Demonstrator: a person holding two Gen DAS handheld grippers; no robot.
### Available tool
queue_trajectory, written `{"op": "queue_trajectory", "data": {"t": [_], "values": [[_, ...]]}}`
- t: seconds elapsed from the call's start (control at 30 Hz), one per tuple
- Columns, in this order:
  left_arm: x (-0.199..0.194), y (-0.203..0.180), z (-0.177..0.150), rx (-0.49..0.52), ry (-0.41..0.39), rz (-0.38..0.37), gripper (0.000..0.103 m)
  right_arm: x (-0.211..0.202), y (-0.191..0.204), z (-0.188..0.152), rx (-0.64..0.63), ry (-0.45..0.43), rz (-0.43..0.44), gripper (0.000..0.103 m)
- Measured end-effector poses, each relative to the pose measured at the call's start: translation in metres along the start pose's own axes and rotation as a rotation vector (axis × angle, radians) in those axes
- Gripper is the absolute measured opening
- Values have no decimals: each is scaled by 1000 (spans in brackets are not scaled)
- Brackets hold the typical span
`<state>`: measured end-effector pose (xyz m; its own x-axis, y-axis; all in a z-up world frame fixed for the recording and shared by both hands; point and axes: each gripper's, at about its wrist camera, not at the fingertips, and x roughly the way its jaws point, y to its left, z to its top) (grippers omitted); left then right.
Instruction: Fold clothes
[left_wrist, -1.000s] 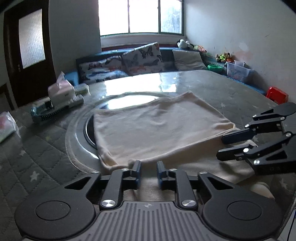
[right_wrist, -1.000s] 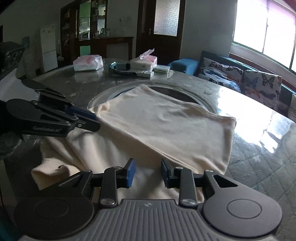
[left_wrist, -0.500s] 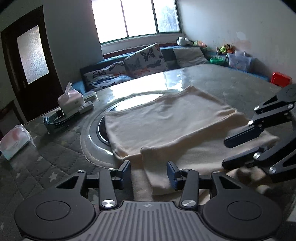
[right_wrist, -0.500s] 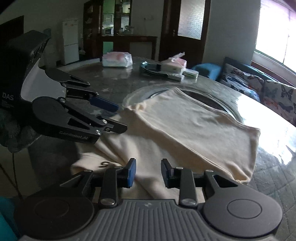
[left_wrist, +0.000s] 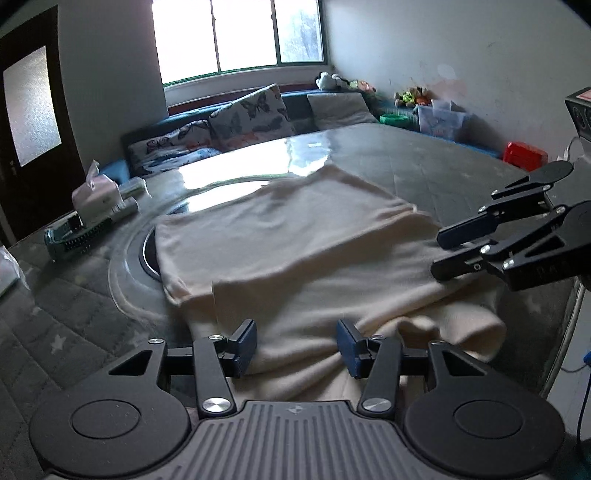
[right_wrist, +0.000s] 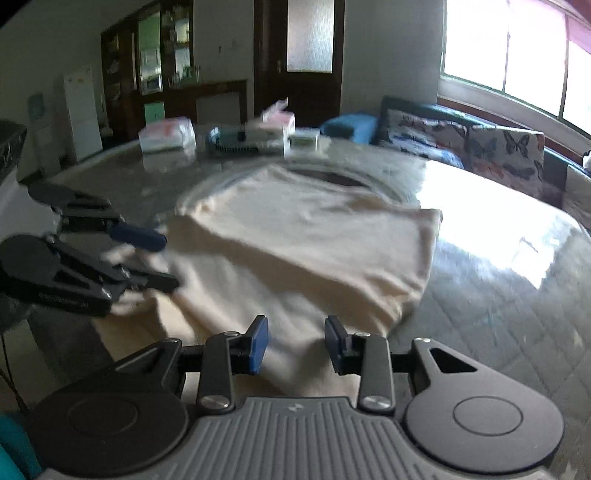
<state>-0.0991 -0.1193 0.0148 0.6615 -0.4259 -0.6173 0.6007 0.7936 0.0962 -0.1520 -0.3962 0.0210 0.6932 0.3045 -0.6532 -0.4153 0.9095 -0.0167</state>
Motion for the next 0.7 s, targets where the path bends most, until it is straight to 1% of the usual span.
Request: {"op": "queue_trajectory", "data": {"t": [0.1,0.23,0.33,0.43,0.57,0.7], "values": [[-5,3,1,-5,1,-5,56,-3,3,0,-30,-6,1,38],[-10,8,4,-18,-11,4,57,-5,1,12,-45,-40,-6,39],[-7,14,10,-47,-19,8,57,1,-5,19,-29,-56,-17,39],[-1,20,15,-86,-23,-1,57,11,-12,21,1,-52,-24,39],[10,30,17,-140,-12,-28,57,26,-16,17,30,-20,-25,39],[21,39,20,-195,-1,-55,57,23,-15,17,26,-26,-25,39]]}}
